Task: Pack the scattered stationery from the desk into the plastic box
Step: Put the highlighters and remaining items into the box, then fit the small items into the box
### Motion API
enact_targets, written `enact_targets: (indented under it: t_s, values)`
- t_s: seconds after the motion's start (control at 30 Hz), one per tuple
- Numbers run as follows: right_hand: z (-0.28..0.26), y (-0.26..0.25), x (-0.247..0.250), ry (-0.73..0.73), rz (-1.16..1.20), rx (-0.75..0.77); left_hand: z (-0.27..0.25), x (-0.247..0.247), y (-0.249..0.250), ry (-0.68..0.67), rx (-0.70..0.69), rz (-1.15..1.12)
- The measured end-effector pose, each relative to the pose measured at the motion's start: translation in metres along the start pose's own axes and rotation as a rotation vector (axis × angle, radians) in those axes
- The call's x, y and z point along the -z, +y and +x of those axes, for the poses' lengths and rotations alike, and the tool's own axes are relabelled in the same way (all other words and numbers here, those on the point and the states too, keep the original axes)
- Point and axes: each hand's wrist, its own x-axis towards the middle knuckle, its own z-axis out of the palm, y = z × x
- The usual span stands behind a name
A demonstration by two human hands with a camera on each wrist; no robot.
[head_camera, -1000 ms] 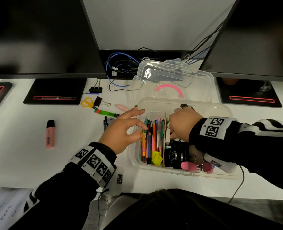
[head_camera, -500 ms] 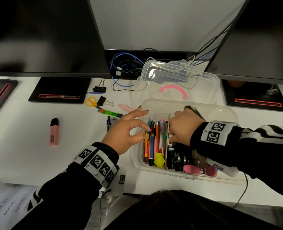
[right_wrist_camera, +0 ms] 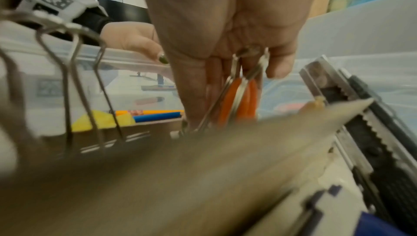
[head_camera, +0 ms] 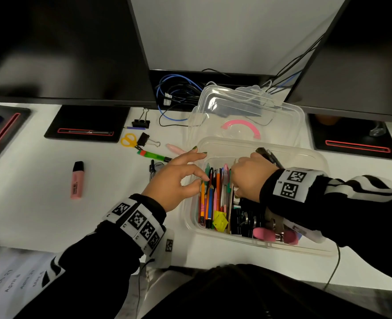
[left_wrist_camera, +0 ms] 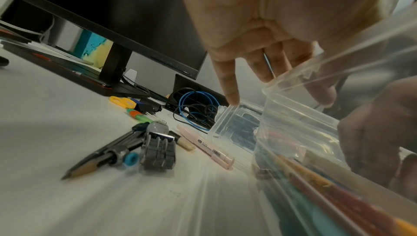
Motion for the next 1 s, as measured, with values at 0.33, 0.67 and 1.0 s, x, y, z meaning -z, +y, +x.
enact_targets:
  t_s: [0.33, 0.67, 1.0]
  values:
    - [-0.012, 0.010, 0.019, -0.007, 0.179, -0.122, -0.006, 0.000, 0.005, -0.009, 0.005, 0.010]
    - [-0.026, -0.027, 0.100, 0.223, 0.324, -0.333, -0.034, 0.067, -0.035, 0.160, 0.090, 0.104]
    - [0.035, -0.128, 0.136, 0.242, 0.625, -0.309, -0.073, 0.152, -0.140, 0.146, 0.719, 0.549]
